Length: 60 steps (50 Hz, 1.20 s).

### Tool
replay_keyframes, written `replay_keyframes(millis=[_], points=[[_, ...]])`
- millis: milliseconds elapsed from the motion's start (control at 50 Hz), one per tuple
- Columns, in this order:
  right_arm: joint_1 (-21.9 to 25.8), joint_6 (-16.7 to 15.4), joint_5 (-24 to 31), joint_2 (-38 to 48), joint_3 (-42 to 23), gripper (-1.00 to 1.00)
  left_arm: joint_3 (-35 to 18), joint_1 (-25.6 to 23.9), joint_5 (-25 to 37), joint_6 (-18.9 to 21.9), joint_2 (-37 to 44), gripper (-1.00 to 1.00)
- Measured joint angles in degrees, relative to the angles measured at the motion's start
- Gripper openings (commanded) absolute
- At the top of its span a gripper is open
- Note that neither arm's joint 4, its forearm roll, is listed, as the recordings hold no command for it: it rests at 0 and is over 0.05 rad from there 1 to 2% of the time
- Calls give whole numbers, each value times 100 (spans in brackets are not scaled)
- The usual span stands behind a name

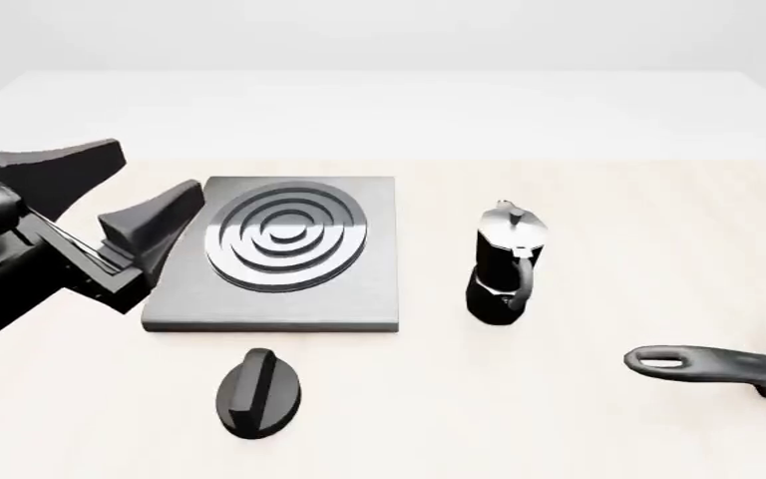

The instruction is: Put the frying pan on the stove.

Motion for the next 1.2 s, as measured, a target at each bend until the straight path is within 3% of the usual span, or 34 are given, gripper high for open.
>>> replay_keyframes(millis=[1200], points=[[-12, 51, 181, 0, -445, 100, -1312, -1573, -548, 96, 2116, 100]])
